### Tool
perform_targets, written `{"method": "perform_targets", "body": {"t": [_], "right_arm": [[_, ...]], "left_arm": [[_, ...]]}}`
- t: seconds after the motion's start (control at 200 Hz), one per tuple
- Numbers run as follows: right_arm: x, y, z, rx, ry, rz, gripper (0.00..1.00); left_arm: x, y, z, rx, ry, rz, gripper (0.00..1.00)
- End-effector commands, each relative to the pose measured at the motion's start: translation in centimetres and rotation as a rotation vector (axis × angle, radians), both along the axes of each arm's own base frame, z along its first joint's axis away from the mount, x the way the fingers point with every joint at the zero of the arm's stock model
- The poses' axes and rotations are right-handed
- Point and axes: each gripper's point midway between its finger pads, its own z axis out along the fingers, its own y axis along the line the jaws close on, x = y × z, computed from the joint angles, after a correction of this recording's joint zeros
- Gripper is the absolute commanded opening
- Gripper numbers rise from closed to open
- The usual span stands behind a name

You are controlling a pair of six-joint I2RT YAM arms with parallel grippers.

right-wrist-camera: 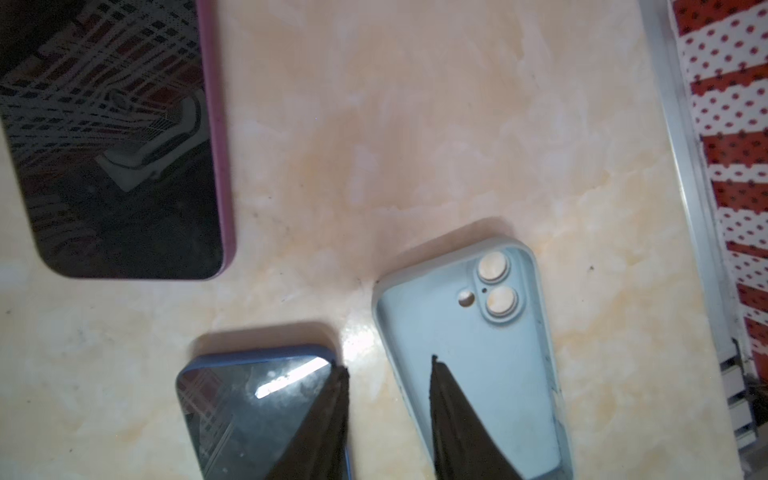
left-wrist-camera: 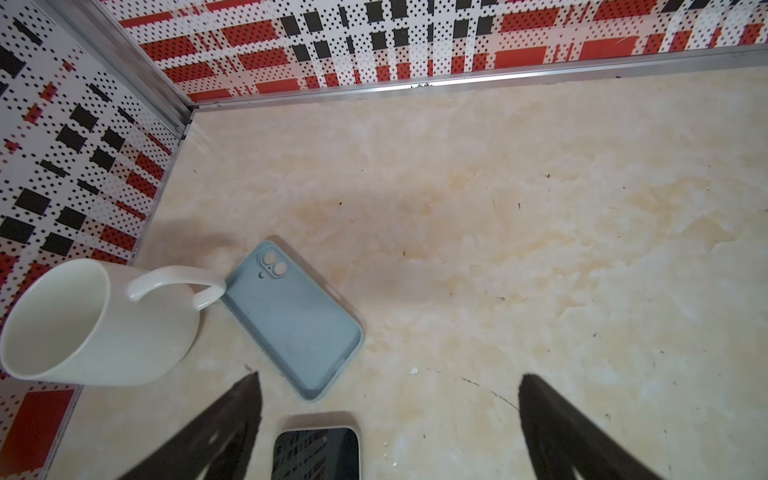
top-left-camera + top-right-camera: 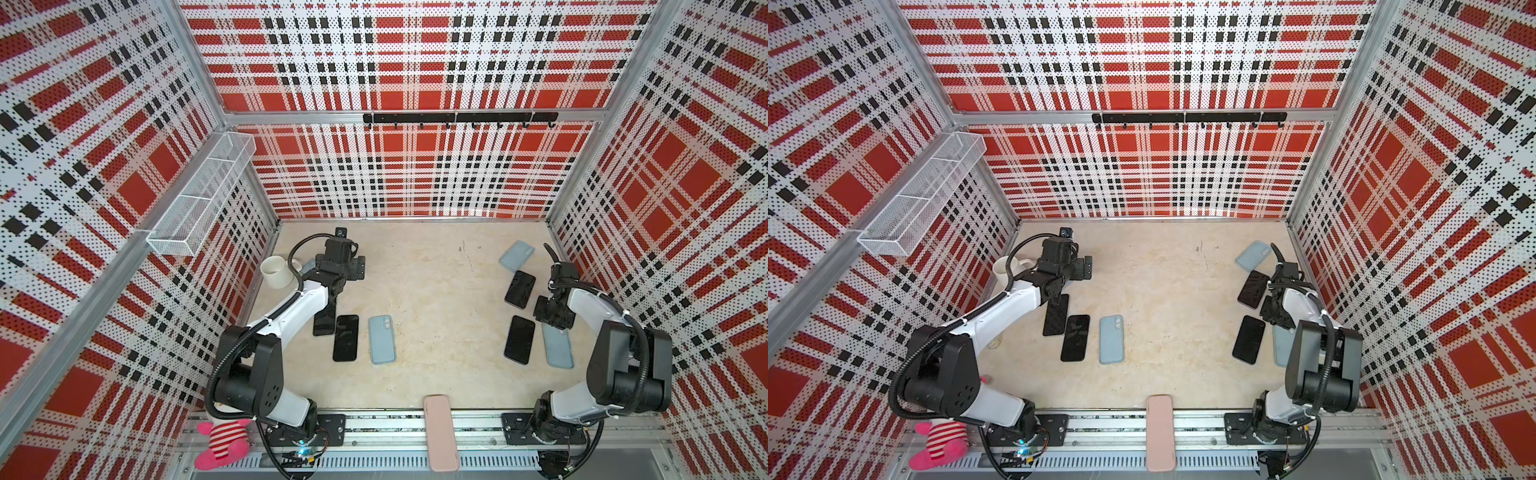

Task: Put the phone into the phone case
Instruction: 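Grasp the light blue phone case with the right gripper while the left arm rises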

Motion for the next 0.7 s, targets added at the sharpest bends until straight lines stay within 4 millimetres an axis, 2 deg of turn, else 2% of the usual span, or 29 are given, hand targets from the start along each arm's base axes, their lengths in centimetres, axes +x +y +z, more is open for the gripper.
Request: {"method": "perform_targets", "body": {"t": [0.0,0.08,0.09,0.115,0.271,0.386,0.581,0.696], "right_arm": [[-0.4,0.3,-0.7,0.046,0.042,-0.008,0.29],[-0.5,0.4,-1.3,0.059,0.065,-0.009,0.28],[-0.5,0.3,-1.3,0.06,0.068,-0.009,0.28],[-0.6,0.3,-1.5,0.061,0.076,-0.011,0.28],[-0.9,0.2,-2.6,0.071,0.108,-0.016,0.26],[-1.1,-0.2,-2.8,0.052,0.131,-0.025,0.19],[-0.8,-0.7,-1.5,0.018,0.112,-0.012,0.08],[0.2,-0.9,0.4,0.009,0.068,0.004,0.03]], "left_arm": [[-0.3,-0.1,-0.2,-0.012,0.016,-0.028,0.98],[-0.3,-0.2,-0.2,-0.018,0.015,-0.032,0.98],[-0.2,0.8,-0.2,-0.018,0.015,-0.009,0.98],[-0.2,1.2,-0.2,-0.02,0.014,-0.001,0.98],[-0.2,1.3,-0.1,-0.024,0.013,0.0,0.98],[-0.2,1.3,0.0,-0.028,0.01,-0.002,0.98],[-0.2,1.3,0.4,-0.043,0.003,-0.003,0.98],[-0.3,1.4,0.5,-0.048,0.0,-0.003,0.98]]}}
